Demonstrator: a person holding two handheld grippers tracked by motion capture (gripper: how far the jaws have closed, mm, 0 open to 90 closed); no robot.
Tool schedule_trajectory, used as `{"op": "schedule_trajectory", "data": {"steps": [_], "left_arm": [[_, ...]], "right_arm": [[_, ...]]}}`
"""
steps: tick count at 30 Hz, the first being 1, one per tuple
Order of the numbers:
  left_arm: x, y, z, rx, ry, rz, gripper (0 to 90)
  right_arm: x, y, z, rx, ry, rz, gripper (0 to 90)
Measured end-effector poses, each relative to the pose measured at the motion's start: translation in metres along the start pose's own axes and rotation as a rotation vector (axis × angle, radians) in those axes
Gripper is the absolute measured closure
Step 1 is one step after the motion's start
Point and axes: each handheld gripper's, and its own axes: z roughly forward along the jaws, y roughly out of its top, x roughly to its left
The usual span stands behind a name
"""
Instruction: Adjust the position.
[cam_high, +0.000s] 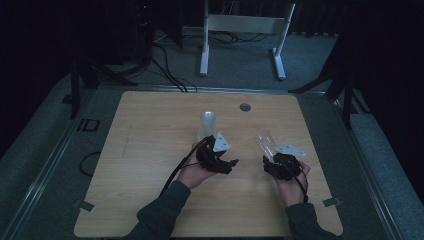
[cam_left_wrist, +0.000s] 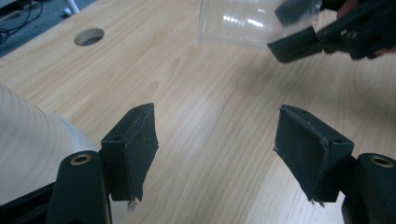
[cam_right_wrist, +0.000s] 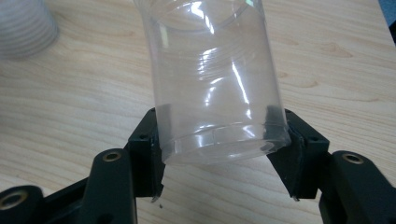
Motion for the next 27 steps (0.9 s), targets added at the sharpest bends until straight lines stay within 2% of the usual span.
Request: {"op": "schedule_trajectory", "data": {"steps": [9,14,18,27], "left_arm": [[0.000,0.007,0.002,-0.022,-0.015,-0.031,29.4],[-0.003,0.010,0.004,-0.020,-0.014,-0.019,29.3],[-0.003,0.012,0.005,-0.025,-0.019,-0.027,29.2],[-0.008,0.022,0.006,-0.032,-0.041,-0.009,28.1]], "right_arm": [[0.007,0.001,-0.003,-0.059,-0.024,0.021,42.0],[0.007,0.000,-0.004,-0.081,-0.031,0.044,42.0],[0.006,-0.001,-0.006,-0.108,-0.046,0.061,42.0],[0.006,0.001,-0.014,-0.175,-0.064,0.067,42.0]]}}
